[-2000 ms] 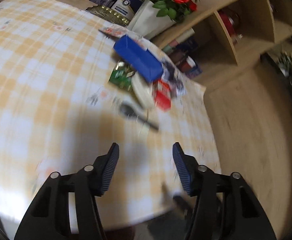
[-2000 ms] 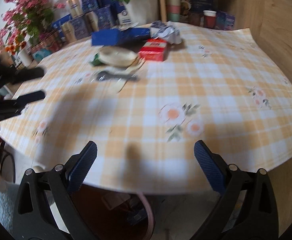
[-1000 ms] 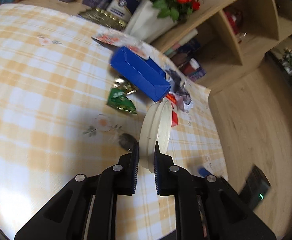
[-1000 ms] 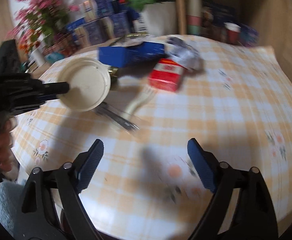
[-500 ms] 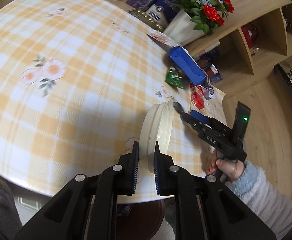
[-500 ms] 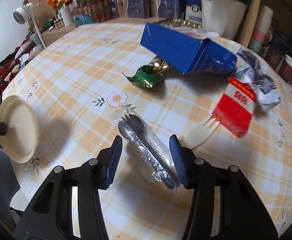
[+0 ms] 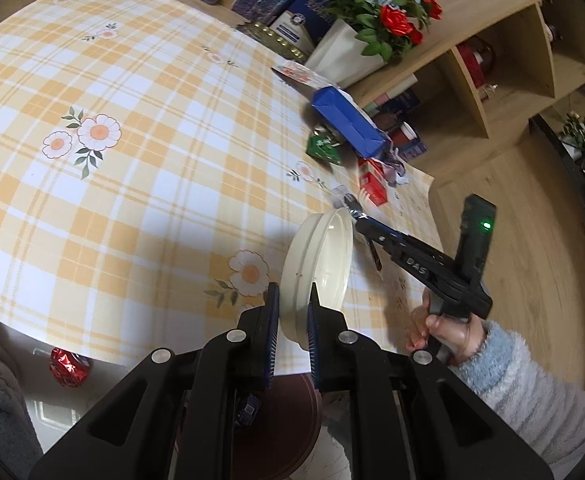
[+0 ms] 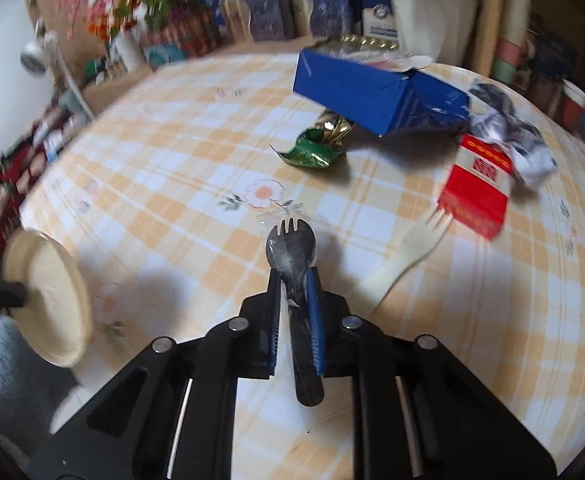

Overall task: Collect trash
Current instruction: 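Grasp the black plastic spoon with the right tool while the left tool holds the lid, then carry the lid and spoon over the bin and open both tools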

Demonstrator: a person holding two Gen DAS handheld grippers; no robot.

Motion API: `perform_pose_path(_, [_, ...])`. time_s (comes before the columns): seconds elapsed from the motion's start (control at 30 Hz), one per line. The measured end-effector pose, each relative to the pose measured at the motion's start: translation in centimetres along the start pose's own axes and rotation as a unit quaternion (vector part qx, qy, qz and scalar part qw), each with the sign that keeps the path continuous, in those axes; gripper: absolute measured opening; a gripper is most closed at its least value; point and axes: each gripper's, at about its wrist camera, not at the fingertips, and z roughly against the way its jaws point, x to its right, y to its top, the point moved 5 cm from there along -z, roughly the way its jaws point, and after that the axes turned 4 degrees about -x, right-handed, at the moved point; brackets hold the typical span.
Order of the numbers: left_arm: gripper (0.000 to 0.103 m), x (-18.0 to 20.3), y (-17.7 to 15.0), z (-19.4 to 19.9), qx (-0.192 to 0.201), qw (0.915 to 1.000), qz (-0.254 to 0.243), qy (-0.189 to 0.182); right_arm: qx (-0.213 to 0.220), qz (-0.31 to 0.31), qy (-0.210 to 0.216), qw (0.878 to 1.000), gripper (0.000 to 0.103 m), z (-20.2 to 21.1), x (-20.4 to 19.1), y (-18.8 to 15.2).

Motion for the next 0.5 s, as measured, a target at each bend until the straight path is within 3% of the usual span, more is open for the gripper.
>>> perform_pose_path(0.23, [0.012, 2.1, -2.3, 0.4, -0.019, 0.9985, -0.051, 0.007, 0.05, -0.082, 0.044, 0.994, 0.016, 5.2, -1.5, -4.5])
perform_pose_path(0.5, [0.011, 4.9, -7.0, 0.4, -0.05, 0.9909, -0.123, 0.018, 0.082, -0.113, 0.045, 0.989, 0.016, 10.6, -3.4, -10.1])
